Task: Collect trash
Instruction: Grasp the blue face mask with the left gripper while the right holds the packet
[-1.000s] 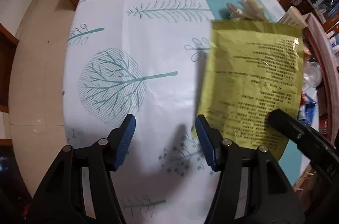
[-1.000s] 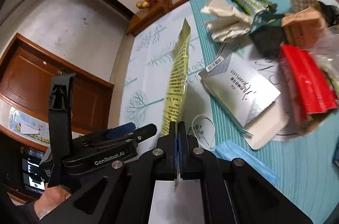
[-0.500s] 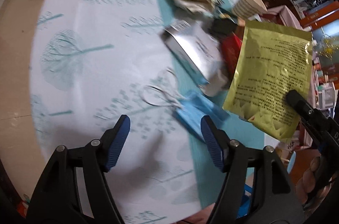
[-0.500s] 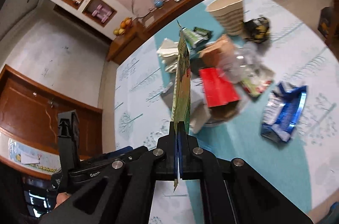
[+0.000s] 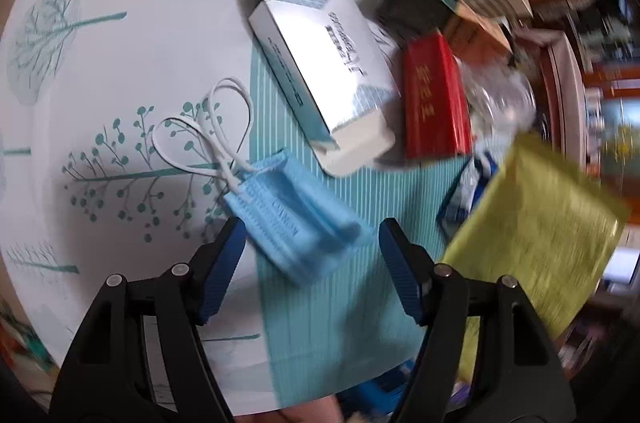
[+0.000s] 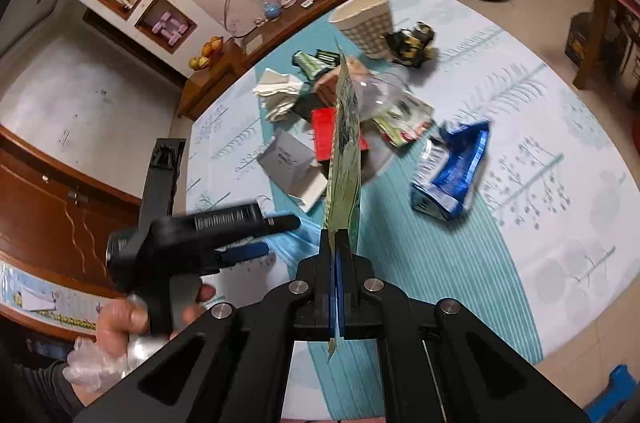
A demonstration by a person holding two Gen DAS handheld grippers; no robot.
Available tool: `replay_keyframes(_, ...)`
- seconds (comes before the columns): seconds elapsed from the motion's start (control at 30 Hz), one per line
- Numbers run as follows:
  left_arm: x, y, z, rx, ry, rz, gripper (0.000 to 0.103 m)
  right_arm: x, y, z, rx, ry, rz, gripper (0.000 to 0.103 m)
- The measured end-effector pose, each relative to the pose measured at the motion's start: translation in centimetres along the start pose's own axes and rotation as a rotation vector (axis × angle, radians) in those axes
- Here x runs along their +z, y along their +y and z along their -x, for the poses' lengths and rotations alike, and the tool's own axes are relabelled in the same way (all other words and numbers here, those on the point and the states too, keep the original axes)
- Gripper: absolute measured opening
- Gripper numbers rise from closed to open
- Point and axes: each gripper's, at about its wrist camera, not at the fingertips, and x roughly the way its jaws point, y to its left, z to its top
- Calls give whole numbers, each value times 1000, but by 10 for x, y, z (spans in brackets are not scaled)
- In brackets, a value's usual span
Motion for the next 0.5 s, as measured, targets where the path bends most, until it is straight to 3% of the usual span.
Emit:
replay_keyframes(0.27,6,-3,-19,45,4,106,66,-13,-10,6,-13,-8,-11,1)
replay_keyframes(0.37,2,-4,-24,74,1,108,50,-13,-10,5,-8,-6,-15,1)
replay_keyframes(0.4,1,-7,-24,84,-7,92,38,-14,-10,5,-4,-4,-15,1)
replay_keyframes(0.47,-4,-6,-26,96,-4,71,26,-15,-9,5,-1,0,-9,1)
replay_keyframes(0.5,-6,-6,-26,96,-6,64,13,-16,-9,5,2,3,-5,1)
